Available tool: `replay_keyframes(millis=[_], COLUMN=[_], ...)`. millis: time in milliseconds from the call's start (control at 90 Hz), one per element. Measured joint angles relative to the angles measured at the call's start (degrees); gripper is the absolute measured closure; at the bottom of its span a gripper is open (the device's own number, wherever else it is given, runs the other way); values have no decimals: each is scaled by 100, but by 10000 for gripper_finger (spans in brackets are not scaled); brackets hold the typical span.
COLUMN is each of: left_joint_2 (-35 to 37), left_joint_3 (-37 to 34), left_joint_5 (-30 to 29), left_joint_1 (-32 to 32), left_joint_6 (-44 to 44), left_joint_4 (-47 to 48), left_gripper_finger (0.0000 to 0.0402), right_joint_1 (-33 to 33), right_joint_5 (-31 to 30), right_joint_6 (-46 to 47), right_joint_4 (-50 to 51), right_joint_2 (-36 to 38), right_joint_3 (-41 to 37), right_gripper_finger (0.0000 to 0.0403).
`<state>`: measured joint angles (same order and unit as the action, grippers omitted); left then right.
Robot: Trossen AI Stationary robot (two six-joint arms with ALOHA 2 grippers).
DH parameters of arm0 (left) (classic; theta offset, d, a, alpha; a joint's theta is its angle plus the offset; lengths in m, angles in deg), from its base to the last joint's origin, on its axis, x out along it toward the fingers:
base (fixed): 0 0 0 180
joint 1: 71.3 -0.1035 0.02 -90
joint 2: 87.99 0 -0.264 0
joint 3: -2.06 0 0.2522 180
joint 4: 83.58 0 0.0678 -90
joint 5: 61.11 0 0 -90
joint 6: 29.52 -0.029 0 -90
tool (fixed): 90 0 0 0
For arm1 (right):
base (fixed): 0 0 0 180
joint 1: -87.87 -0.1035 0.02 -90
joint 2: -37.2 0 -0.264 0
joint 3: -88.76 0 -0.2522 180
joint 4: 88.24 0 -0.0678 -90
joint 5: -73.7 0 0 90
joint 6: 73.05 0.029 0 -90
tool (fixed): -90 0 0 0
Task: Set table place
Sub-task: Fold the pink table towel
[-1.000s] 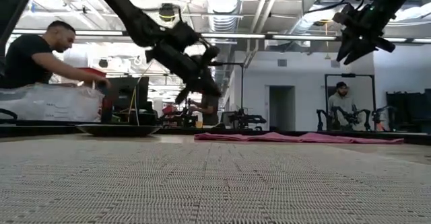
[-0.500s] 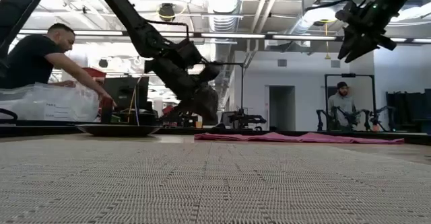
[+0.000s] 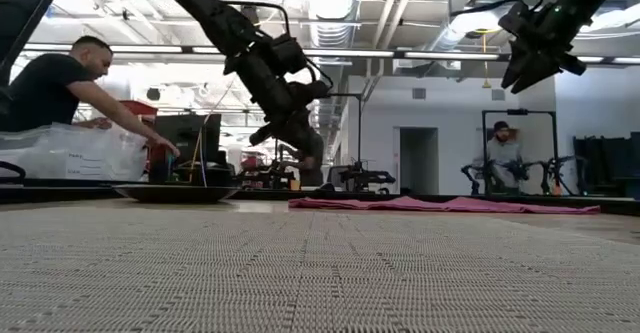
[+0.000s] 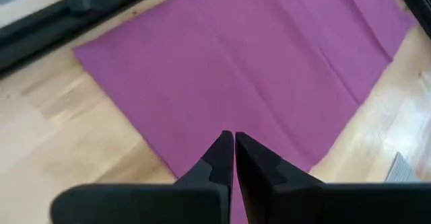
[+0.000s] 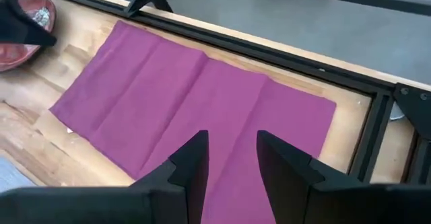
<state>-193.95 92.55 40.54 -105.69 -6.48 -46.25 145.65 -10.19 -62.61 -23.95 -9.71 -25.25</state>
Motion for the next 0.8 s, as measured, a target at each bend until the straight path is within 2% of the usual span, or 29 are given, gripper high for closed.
replay_keyframes(millis=[122,233,356,467,644,800], left_joint_2=[-5,-7,-7,6,13,15], left_joint_3=[0,0,4,4,4,4], left_joint_5=[204,276,-501,-736,-766,-385], left_joint_1=[24,86,212,239,231,240], left_joint_6=[-144,-129,-307,144,1191,1631], left_joint_4=[181,-17,-388,-395,-371,-214], left_gripper_finger=[401,401,401,401,401,402], right_joint_1=[-7,-35,-42,-39,-38,-37], right_joint_5=[22,28,26,10,-19,-72], right_joint_6=[-24,-141,-195,-287,-299,-307], right_joint_4=[22,18,28,30,10,-22], right_joint_2=[0,0,0,0,0,0], right_joint_3=[0,0,0,0,0,0], right_gripper_finger=[279,259,244,242,242,247])
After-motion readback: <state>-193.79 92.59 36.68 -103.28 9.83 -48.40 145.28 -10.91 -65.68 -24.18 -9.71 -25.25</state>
